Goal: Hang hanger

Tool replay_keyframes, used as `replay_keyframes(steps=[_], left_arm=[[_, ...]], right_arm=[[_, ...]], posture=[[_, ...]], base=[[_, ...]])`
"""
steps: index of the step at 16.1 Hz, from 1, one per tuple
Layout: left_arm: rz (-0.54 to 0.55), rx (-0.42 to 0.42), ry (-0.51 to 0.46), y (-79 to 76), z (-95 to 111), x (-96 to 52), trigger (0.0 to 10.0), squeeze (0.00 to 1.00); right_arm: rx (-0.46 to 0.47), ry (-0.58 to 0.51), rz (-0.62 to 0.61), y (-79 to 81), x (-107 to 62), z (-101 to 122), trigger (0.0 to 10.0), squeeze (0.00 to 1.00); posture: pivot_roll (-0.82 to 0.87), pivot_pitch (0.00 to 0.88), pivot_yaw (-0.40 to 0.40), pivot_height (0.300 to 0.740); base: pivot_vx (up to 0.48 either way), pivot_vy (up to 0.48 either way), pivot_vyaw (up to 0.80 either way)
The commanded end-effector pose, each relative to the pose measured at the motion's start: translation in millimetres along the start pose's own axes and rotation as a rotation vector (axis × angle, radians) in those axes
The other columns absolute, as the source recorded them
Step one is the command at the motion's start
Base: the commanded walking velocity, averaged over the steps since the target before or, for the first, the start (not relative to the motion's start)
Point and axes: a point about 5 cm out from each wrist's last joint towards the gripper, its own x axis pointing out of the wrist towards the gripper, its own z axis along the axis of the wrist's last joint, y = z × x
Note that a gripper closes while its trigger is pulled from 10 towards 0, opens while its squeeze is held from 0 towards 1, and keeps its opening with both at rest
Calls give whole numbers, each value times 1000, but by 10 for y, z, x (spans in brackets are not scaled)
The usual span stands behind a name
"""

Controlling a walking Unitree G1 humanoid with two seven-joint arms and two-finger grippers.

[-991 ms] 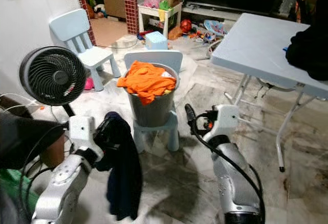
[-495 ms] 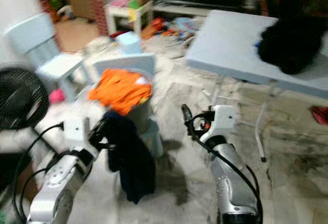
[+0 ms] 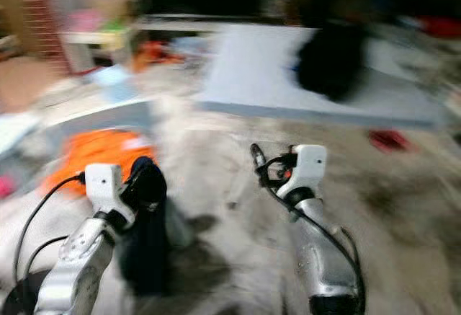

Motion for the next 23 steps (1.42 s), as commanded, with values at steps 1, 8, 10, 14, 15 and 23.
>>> replay_keyframes(steps=[1, 8, 10, 14, 15, 23], left_arm=[[-28, 9, -32, -56, 78, 35, 10000, 0], [-49, 2, -4, -90, 29, 45, 10000, 0], [-62, 0, 17, -114, -11, 43, 10000, 0], [-35, -38, 66, -143, -82, 42, 10000, 0], [-33, -39, 68, -152, -83, 43, 10000, 0], [-48, -110, 95, -208, -103, 54, 10000, 0]], right_arm=[[-1, -4, -10, -13, 19, 14, 10000, 0], [-5, -6, -10, -14, 20, 14, 10000, 0], [-5, -5, -8, -14, 30, 11, 10000, 0], [-2, -6, -5, 1, 37, 3, 10000, 0], [-3, -7, -4, 3, 37, 2, 10000, 0], [-73, 56, -21, 14, 60, -114, 10000, 0]], posture=[[-76, 0, -16, 740], [-80, 0, -15, 740], [-79, 0, -18, 740], [-75, 0, -19, 740], [-75, 0, -19, 740], [-73, 0, -23, 740]], base=[[461, 0, -800], [461, 0, -800], [437, 0, -800], [277, 0, -600], [0, 0, 0], [0, 0, 0]])
